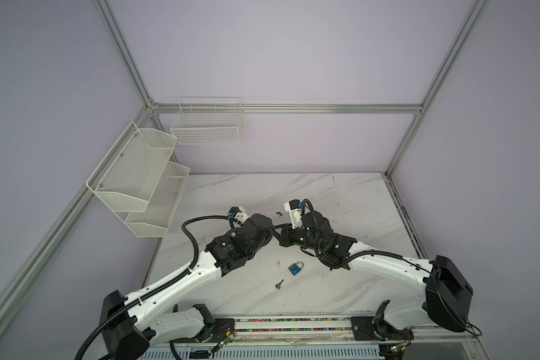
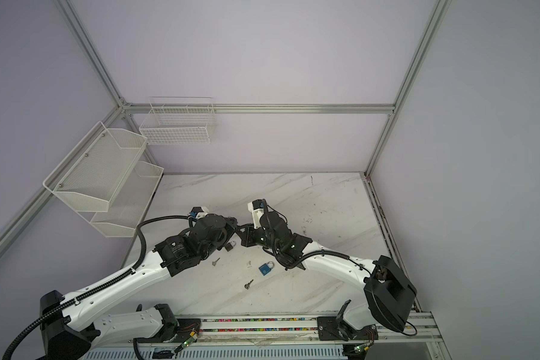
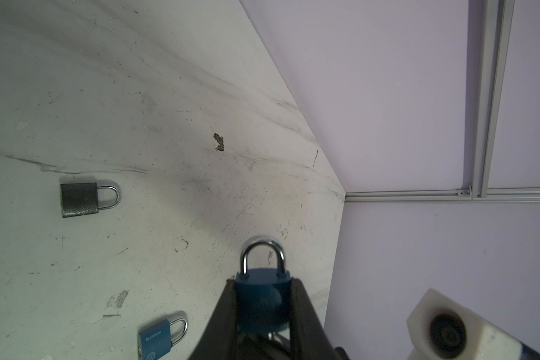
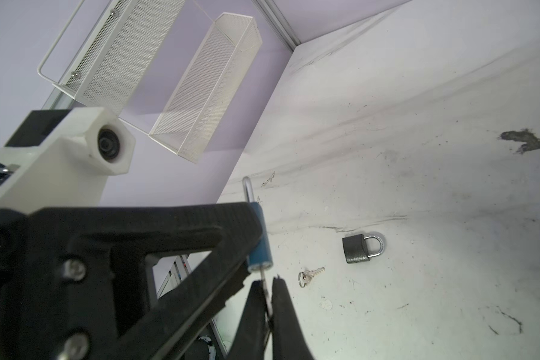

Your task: Unlock with the key

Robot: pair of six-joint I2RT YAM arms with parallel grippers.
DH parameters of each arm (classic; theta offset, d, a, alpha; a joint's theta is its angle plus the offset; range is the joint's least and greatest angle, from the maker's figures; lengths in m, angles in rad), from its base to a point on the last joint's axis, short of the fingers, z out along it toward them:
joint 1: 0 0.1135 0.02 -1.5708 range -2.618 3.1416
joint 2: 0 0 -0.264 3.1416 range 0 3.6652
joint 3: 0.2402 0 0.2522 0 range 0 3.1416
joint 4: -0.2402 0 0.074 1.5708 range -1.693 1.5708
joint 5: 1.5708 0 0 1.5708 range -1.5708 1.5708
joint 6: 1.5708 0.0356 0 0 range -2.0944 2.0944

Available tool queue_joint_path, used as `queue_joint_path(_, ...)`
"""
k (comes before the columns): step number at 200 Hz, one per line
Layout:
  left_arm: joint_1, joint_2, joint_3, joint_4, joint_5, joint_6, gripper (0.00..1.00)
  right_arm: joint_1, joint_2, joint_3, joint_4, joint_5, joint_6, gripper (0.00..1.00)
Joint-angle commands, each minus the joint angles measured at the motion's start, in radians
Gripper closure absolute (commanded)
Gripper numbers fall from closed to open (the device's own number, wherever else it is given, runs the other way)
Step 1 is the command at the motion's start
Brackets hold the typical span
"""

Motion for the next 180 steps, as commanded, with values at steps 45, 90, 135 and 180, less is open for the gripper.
queue_joint_path(45,-0.051,0.008,0.011,0.022,0.101,0.021,1.0,-0.002,-0.012,0.091,0.011,0.032,-0.047,1.0)
queue_joint_path(90,-0.086,0.005,0.05,-0.022,0.11,0.086,1.0,-0.003,0.024,0.164,-0.008,0.042,-0.077,1.0)
queue_joint_path(135,-0.075,-0.039,0.05,-0.072,-0.025,0.097,1.0,-0.003,0.012,0.143,-0.089,0.02,-0.088,1.0)
queue_joint_path(180,-0.042,-0.054,0.053,-0.058,-0.062,0.094,1.0,-0.002,-0.032,0.091,-0.112,0.013,-0.075,0.84)
